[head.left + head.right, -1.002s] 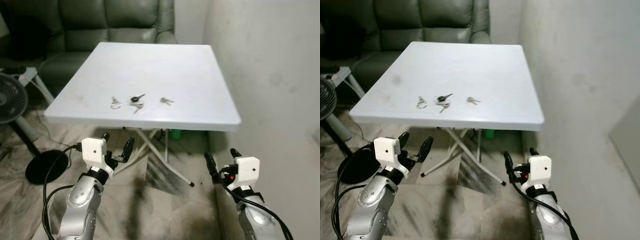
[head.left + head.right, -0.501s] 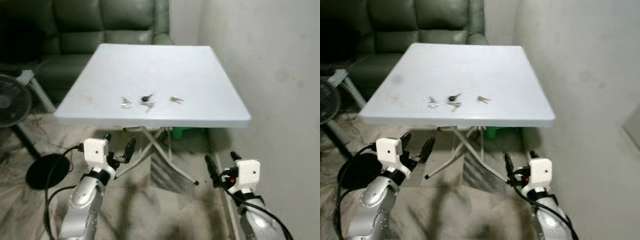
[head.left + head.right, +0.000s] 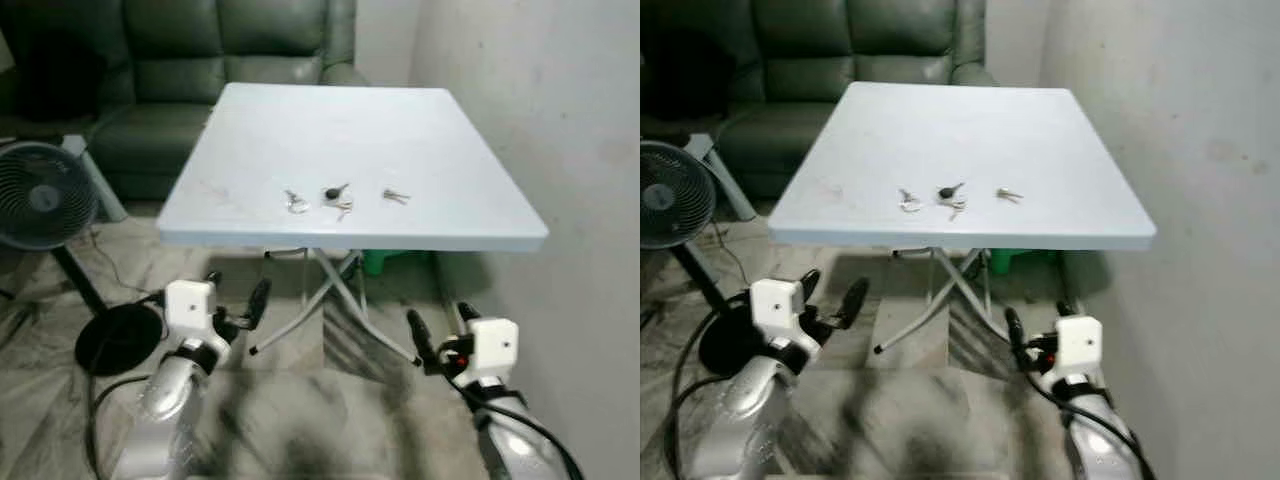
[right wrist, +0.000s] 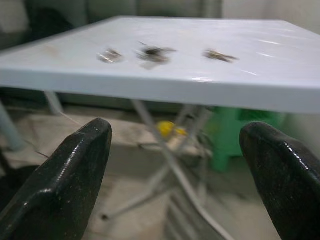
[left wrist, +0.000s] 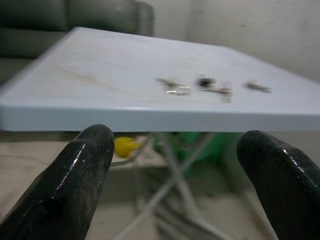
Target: Hang keys on a hook
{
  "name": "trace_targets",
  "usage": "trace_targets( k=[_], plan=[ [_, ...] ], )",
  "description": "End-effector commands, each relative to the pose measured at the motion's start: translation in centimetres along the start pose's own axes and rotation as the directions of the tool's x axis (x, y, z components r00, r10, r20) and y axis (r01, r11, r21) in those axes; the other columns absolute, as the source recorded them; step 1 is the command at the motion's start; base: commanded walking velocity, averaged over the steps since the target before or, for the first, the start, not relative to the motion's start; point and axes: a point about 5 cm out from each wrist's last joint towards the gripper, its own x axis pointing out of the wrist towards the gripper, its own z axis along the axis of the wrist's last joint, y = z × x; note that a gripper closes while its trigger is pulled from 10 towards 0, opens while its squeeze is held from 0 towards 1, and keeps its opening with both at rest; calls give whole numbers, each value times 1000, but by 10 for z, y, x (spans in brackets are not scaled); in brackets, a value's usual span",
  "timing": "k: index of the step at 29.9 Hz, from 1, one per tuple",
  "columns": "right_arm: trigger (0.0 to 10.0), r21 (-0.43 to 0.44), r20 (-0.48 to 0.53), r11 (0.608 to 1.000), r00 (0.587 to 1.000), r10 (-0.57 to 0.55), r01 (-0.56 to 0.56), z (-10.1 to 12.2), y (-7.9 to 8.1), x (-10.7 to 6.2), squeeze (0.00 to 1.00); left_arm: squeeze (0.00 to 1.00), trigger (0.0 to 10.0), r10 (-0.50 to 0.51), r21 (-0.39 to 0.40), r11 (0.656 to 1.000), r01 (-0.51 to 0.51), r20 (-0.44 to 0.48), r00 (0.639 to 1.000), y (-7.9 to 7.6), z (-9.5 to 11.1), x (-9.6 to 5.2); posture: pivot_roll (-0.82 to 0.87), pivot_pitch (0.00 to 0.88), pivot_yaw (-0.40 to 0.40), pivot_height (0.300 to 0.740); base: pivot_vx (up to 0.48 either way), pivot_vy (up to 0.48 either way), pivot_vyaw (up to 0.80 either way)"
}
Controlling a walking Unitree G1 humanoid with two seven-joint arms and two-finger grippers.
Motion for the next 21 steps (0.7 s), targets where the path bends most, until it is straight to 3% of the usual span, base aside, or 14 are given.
trace_targets(
  k=[1, 6, 21],
  plan=[
    [10000, -12, -3, 1000, 1000, -25, 25, 2, -9, -3, 0, 0, 10000, -20, 7, 1000, 20, 9, 1000, -8, 2, 4, 10, 0, 29, 740, 0, 337, 0],
    [10000, -16, -3, 1000, 1000, -20, 20, 2, -8, -4, 0, 0, 10000, -22, 14, 1000, 22, 4, 1000, -9, 2, 3, 11, 0, 28, 740, 0, 272, 0],
    [10000, -18, -7, 1000, 1000, -11, 11, 3, -7, -6, 0, 0, 10000, -27, 49, 998, 27, -8, 1000, -12, 0, 1, 15, 0, 22, 740, 32, 0, 0]
  ],
)
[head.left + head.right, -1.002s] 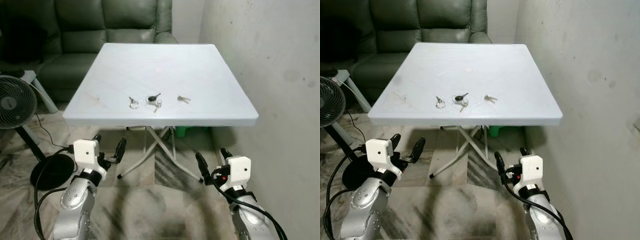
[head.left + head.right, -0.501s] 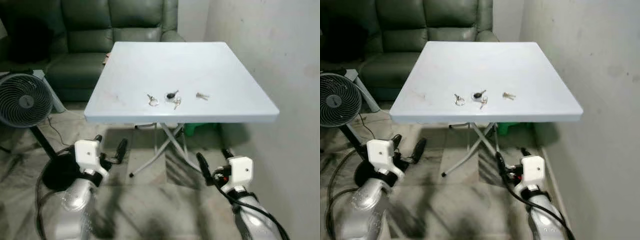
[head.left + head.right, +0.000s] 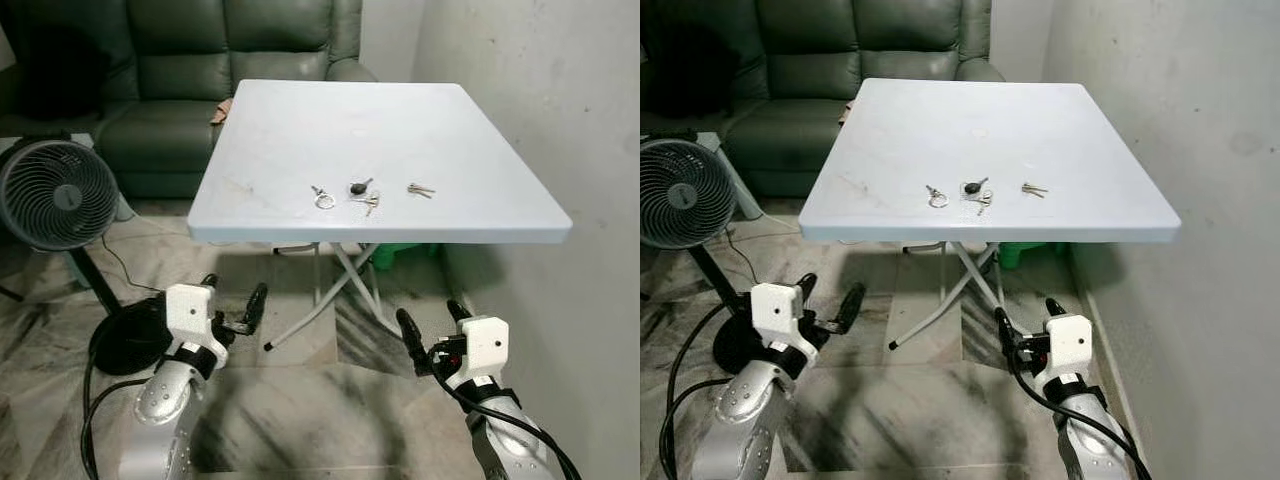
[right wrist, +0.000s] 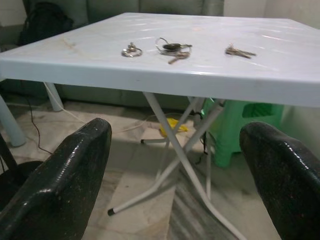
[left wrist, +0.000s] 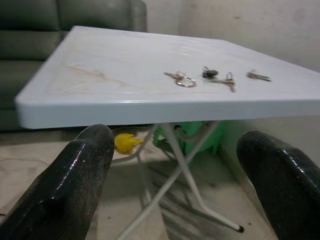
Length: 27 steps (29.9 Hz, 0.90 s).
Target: Hang keys on a hook
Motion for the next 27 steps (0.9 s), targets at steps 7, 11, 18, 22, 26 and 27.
trace_targets(
  k=[7, 11, 18, 22, 26, 27],
  plan=[
    [10000, 0, 7, 1000, 1000, -1, 1, 4, -1, 0, 0, 0, 10000, 8, 16, 1000, -8, 7, 1000, 1, 4, 0, 13, 0, 21, 740, 245, 0, 0],
    [10000, 0, 6, 1000, 1000, -2, 2, 4, -1, 0, 0, 0, 10000, 8, 13, 1000, -8, 7, 1000, 1, 4, 0, 13, 0, 21, 740, 285, 0, 0],
    [10000, -1, 5, 1000, 1000, 0, 0, 4, 0, -1, 0, 0, 10000, 5, 9, 1000, -6, 10, 1000, -1, 4, 1, 12, 0, 21, 740, 289, 0, 0],
    [10000, -2, 5, 1000, 1000, 0, 0, 4, 0, -1, 0, 0, 10000, 7, 4, 1000, -7, 11, 1000, -1, 4, 2, 13, 0, 20, 740, 289, 0, 0],
    [10000, -1, 3, 1000, 1000, 3, -3, 4, 0, 0, 0, 0, 10000, 5, 3, 1000, -5, 11, 1000, -1, 4, 2, 13, 0, 20, 740, 287, 0, 0],
    [10000, -1, 3, 1000, 1000, 3, -3, 4, 0, 0, 0, 0, 10000, 5, 3, 1000, -5, 11, 1000, -1, 4, 2, 13, 0, 20, 740, 289, 0, 0]
  ],
)
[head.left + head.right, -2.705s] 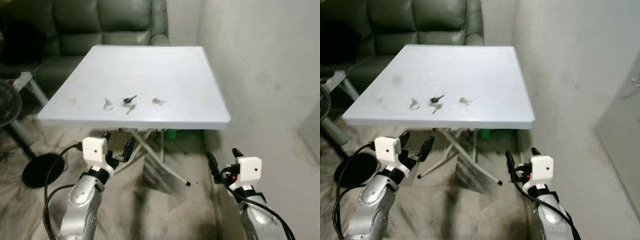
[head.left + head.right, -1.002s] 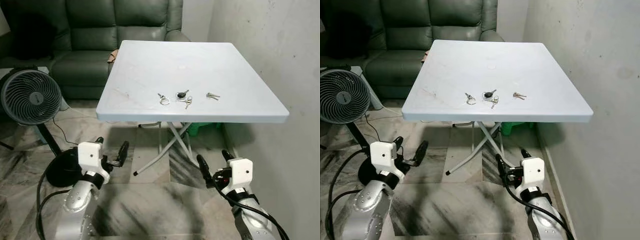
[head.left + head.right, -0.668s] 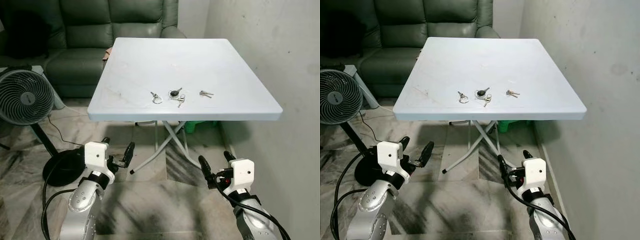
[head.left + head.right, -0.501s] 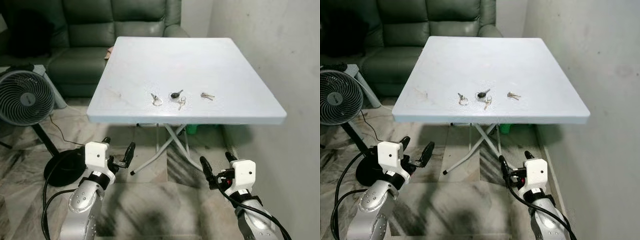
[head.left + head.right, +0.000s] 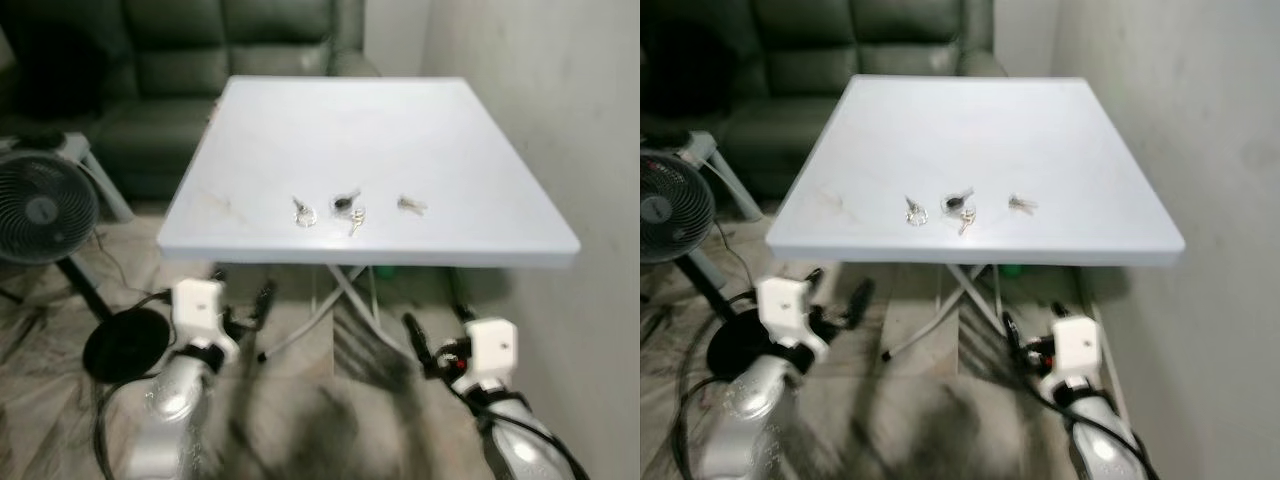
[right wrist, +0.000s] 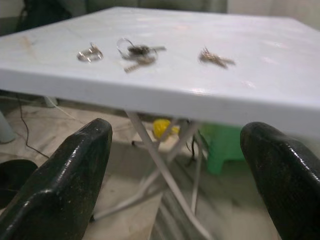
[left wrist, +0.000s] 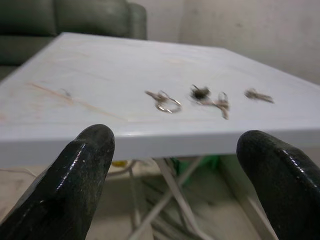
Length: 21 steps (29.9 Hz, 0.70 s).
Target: Hang keys on a hook
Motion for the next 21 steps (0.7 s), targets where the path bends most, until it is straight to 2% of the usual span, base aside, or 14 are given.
trace_targets(
  k=[1, 13, 21],
  plan=[
    [10000, 18, 23, 1000, 999, 24, -24, 5, 9, 5, 0, 0, 10000, 41, 18, 999, -40, -7, 999, 12, 2, -4, 13, 0, 20, 740, 289, 0, 0],
    [10000, 18, 23, 999, 999, 31, -32, 5, 10, 7, 0, 0, 10000, 45, -5, 999, -45, -2, 999, 11, 2, -3, 16, 0, 19, 740, 272, 0, 0],
    [10000, 17, 21, 999, 999, 37, -37, 5, 11, 6, 0, 0, 10000, 40, -12, 999, -40, -3, 999, 10, 2, -3, 15, 0, 18, 740, 61, 285, 0]
  ],
)
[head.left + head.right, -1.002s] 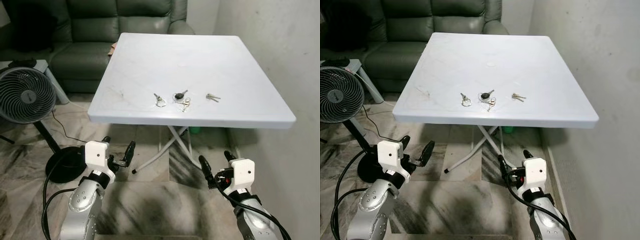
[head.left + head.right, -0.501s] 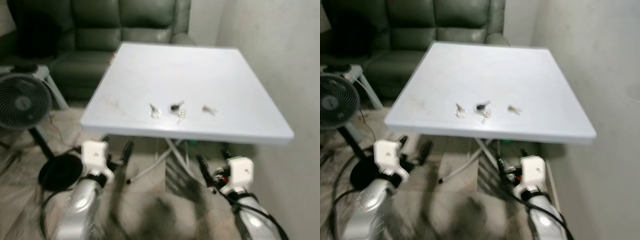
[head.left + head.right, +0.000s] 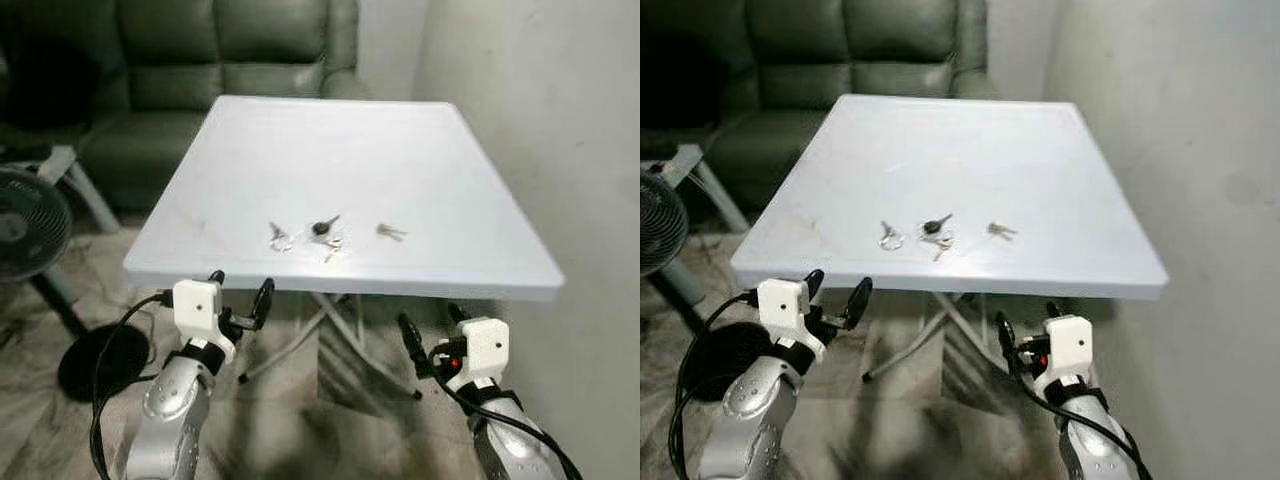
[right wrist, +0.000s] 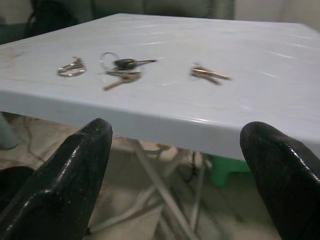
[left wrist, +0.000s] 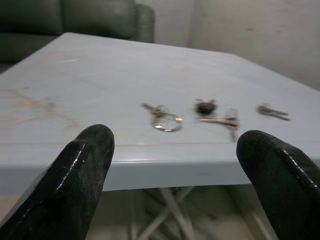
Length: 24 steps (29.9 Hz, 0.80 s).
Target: Hang keys on a hook
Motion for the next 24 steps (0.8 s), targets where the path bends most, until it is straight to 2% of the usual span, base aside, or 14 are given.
trace_targets(
  k=[1, 24],
  plan=[
    [10000, 4, 10, 1000, 1000, 6, -6, 3, 1, 2, 0, 0, 10000, 6, 5, 1000, -5, -1, 1000, 4, 2, -1, 15, 0, 18, 740, 244, 319, 0],
    [10000, -3, 9, 1000, 1000, 21, -21, 4, 0, 1, 0, 0, 10000, 11, 10, 1000, -11, -2, 1000, 1, 1, 0, 19, 0, 7, 740, 278, 311, 0]
  ],
)
